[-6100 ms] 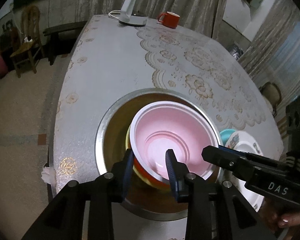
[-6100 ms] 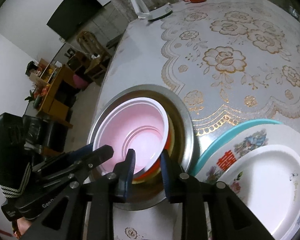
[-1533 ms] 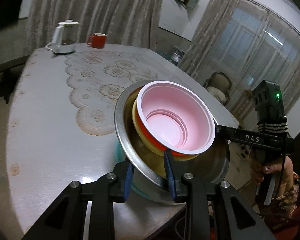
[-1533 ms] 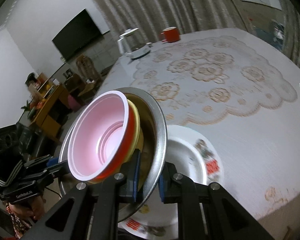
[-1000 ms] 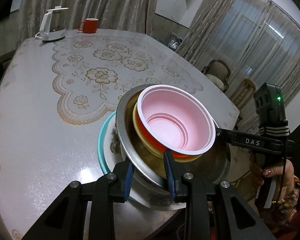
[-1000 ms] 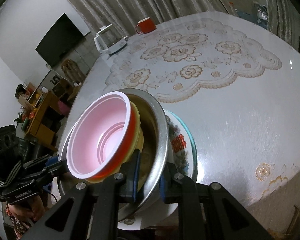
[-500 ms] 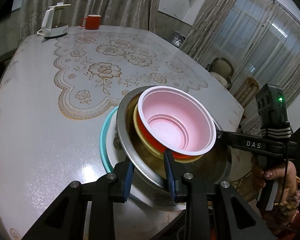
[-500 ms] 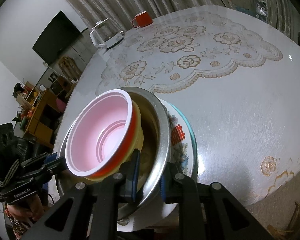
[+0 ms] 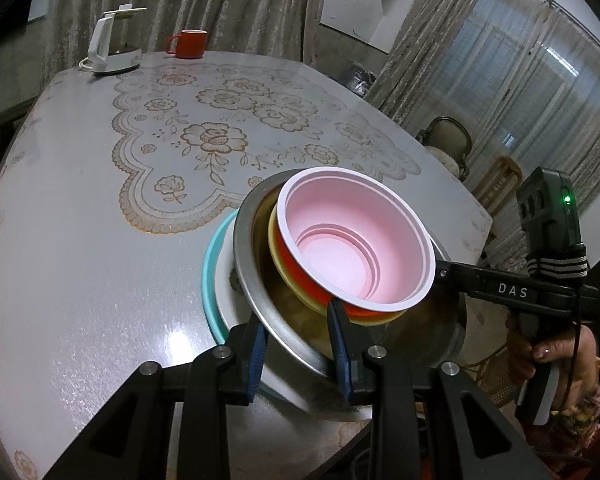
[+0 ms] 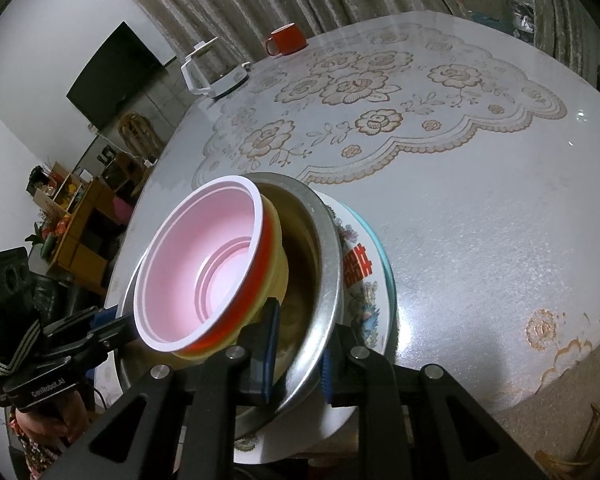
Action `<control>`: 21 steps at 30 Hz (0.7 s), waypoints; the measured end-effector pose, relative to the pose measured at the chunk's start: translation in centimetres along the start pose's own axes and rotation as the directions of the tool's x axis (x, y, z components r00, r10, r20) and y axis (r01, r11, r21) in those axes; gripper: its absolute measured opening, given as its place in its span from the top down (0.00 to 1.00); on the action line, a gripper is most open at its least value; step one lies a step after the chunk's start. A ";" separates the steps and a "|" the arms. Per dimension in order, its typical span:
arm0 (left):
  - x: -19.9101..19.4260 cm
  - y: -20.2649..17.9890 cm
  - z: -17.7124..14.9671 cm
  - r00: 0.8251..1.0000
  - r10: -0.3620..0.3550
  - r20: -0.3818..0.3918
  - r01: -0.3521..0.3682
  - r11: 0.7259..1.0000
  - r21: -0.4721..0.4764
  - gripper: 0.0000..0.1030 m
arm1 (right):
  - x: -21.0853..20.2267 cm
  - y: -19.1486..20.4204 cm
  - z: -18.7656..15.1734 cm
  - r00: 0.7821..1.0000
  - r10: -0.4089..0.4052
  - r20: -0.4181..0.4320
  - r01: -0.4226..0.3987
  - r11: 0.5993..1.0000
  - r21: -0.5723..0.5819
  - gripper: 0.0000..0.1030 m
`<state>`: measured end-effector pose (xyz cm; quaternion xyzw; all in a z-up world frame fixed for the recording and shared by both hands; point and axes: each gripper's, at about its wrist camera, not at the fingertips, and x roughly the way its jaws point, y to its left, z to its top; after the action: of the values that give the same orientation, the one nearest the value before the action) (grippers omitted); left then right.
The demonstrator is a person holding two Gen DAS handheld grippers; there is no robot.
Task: Organize plates and bowls
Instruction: 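Lower the nested bowls onto the plate stack on the teal tray with the left tool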
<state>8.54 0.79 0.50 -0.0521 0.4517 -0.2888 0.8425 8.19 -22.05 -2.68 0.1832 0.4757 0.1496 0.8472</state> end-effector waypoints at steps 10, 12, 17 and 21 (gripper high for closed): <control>0.0 0.0 -0.4 1.000 0.011 0.005 -0.011 1.000 -0.008 0.71 | -0.4 0.3 -0.6 0.999 -0.021 0.031 0.020 1.000 0.011 0.83; 0.0 -0.1 -0.5 1.000 0.019 0.008 -0.018 1.000 -0.007 0.71 | -0.5 0.5 -0.7 0.999 -0.034 0.035 0.034 0.999 -0.002 0.83; -0.3 -0.2 -0.6 0.999 0.038 0.016 -0.038 0.999 -0.004 0.71 | -0.6 1.0 -0.7 0.998 -0.058 0.036 0.059 0.998 -0.020 0.80; -0.6 -0.2 -0.8 0.999 0.038 0.022 -0.038 0.999 -0.006 0.71 | -0.9 1.3 -0.9 0.996 -0.079 0.037 0.080 0.996 -0.031 0.79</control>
<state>7.57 1.07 0.58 -0.0489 0.4439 -0.2710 0.8527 6.89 -21.13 -1.87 0.1530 0.4649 0.1201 0.8637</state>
